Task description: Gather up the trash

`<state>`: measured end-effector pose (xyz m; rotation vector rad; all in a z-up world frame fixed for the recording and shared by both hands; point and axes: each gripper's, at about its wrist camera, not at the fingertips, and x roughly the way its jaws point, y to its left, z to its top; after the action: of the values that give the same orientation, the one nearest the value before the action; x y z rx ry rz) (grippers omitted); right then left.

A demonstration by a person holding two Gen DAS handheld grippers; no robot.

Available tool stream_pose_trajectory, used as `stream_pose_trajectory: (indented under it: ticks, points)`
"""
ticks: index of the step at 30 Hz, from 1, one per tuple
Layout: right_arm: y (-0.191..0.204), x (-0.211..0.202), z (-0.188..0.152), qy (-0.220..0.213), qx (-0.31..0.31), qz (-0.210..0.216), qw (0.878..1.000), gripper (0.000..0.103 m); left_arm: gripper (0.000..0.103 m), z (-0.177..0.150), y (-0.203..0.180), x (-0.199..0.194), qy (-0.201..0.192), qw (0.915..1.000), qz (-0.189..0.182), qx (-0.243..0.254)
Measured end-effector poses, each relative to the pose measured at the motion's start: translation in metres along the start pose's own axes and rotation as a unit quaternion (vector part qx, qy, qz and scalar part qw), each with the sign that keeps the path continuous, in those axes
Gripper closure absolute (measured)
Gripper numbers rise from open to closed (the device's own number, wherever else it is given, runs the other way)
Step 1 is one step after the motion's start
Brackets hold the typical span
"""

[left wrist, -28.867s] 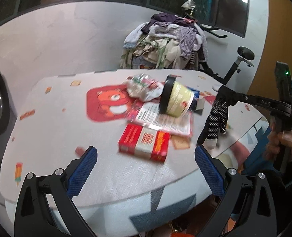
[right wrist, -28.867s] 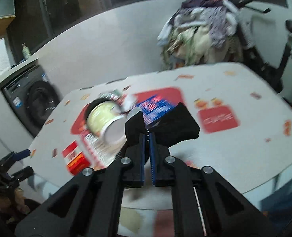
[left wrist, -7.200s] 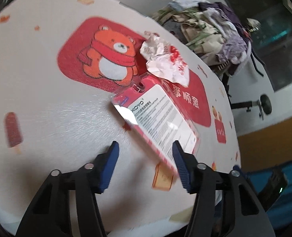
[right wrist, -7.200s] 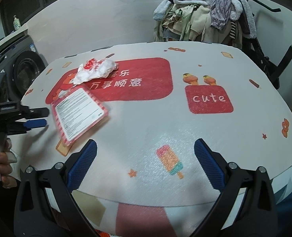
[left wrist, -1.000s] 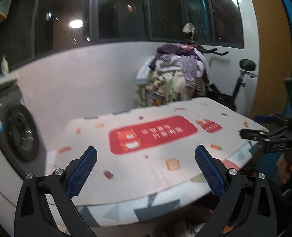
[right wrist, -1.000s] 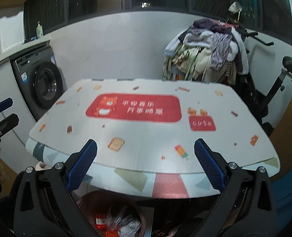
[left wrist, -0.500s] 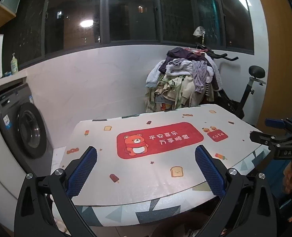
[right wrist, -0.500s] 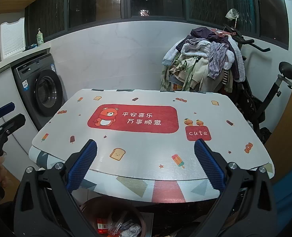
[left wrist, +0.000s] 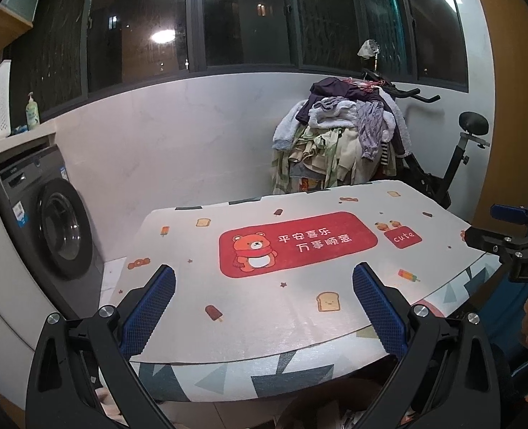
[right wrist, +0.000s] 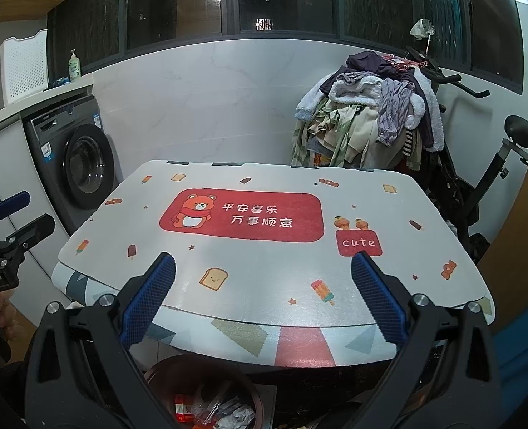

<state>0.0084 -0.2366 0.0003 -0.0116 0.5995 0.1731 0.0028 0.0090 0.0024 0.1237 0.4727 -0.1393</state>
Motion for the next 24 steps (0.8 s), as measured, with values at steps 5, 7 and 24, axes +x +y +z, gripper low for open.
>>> stream_pose_trajectory:
  ticks: [5, 7, 24]
  points:
    - [0.0007, -0.0006, 0.0005, 0.0, -0.002, 0.0, 1.0, 0.006, 0.006, 0.0001, -0.0028, -0.0013, -0.001, 1.0, -0.001, 0.004]
    - [0.0011, -0.0007, 0.0009, 0.0, -0.002, 0.0, 1.0, 0.006, 0.006, 0.0001, -0.0029, -0.0013, 0.0, 1.0, 0.001, 0.003]
    - [0.0005, -0.0007, 0.0005, 0.0, -0.002, -0.001, 1.0, 0.006, 0.006, 0.0001, -0.0044, 0.0044, 0.013, 0.9999, 0.005, -0.003]
